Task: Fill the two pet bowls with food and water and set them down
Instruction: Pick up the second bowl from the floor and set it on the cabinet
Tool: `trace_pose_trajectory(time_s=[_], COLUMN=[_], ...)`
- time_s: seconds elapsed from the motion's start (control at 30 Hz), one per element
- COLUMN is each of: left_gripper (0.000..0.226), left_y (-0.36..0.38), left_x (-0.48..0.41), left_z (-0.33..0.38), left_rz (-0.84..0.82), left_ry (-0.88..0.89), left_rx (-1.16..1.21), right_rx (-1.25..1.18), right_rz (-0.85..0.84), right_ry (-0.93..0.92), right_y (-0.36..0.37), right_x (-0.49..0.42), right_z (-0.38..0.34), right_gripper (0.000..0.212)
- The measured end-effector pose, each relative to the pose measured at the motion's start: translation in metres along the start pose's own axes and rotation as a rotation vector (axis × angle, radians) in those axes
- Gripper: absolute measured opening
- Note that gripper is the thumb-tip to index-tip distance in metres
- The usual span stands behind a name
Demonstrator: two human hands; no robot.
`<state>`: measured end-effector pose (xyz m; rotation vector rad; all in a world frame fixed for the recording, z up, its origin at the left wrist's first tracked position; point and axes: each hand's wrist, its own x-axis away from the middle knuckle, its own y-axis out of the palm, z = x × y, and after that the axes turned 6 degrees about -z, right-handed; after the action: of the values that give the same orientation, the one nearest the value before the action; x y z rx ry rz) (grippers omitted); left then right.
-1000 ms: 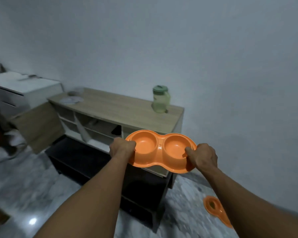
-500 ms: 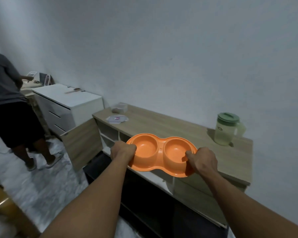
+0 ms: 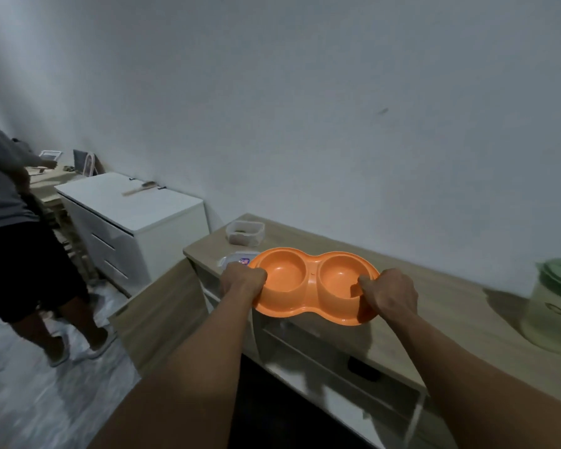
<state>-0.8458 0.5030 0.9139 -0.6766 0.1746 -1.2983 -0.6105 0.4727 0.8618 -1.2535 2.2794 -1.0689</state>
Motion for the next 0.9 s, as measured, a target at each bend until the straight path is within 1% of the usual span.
trace_pose_trajectory(time_s=[0.13, 0.2, 0.43, 0.57, 0.7, 0.9], left_gripper=[0.023, 0.019, 0.030, 0.032, 0.034, 0.033], left_y=[0.004, 0.012, 0.045, 0.069, 0.096, 0.135], left_x=[-0.079, -0.118, -0.233, -0.263, -0.277, -0.288], left_z=[0.019, 0.024, 0.047, 0.060, 0.060, 0.064], left_rz=[-0.059, -0.123, -0.372, -0.471, -0.544, -0.570], left_ry=[0.042, 0.065, 0.121, 0.166, 0.174, 0.130], left_rx=[-0.026, -0.057, -0.180, -0.250, -0.276, -0.282], right_rx=[0.006, 0.023, 0.006, 0.013, 0.032, 0.035], right_rz=[0.041, 0.058, 0.161, 0.215, 0.240, 0.239], right_ry=[0.062, 0.106, 0.343, 0.447, 0.512, 0.554], right_y=[0.035, 0.051, 0.105, 0.114, 0.116, 0.115], right_x=[-0.047, -0.067, -0.111, -0.121, -0.131, -0.160], right_z=[-0.029, -0.036, -0.051, -0.049, -0.039, -0.022], right_gripper=[0.043, 0.044, 0.044, 0.043, 0.041, 0.039])
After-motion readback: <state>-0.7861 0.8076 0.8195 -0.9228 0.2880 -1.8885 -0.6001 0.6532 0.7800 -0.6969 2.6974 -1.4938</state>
